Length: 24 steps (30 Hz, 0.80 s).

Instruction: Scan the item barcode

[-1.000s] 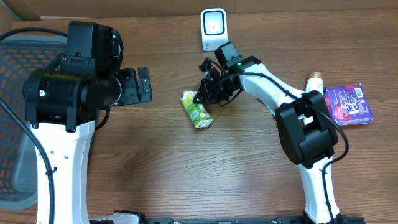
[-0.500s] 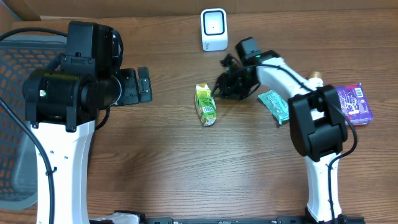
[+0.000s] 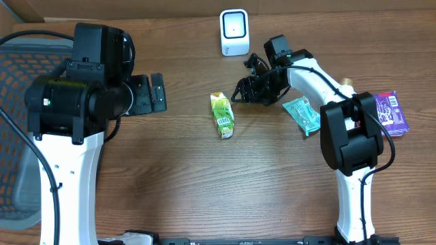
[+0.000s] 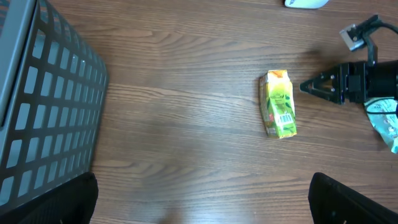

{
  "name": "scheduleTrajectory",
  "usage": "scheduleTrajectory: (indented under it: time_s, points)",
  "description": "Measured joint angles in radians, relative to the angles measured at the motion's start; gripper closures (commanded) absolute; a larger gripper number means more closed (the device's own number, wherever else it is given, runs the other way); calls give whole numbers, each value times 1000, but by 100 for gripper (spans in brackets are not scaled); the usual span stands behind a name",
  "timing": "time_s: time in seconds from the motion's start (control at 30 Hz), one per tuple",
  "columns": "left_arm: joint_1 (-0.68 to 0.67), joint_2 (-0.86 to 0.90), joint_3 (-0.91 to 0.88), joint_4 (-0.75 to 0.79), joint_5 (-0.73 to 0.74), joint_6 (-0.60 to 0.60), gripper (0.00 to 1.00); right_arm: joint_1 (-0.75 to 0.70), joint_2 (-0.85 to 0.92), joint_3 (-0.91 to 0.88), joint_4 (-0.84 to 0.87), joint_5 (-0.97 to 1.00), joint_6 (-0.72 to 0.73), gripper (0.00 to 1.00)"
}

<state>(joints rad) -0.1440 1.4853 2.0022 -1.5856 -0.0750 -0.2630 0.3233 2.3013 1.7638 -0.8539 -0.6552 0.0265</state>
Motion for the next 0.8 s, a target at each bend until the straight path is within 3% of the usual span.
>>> scheduleTrajectory:
  time_s: [0.27, 0.53, 0.8]
  points:
    - [0, 0, 0, 0, 0, 0, 1, 102, 0, 2, 114, 57, 43, 28]
    - [0, 0, 0, 0, 0, 0, 0, 249, 0, 28, 121, 398, 252, 37]
    - [0, 0, 0, 0, 0, 0, 0, 277, 0, 28, 71, 624, 327, 44]
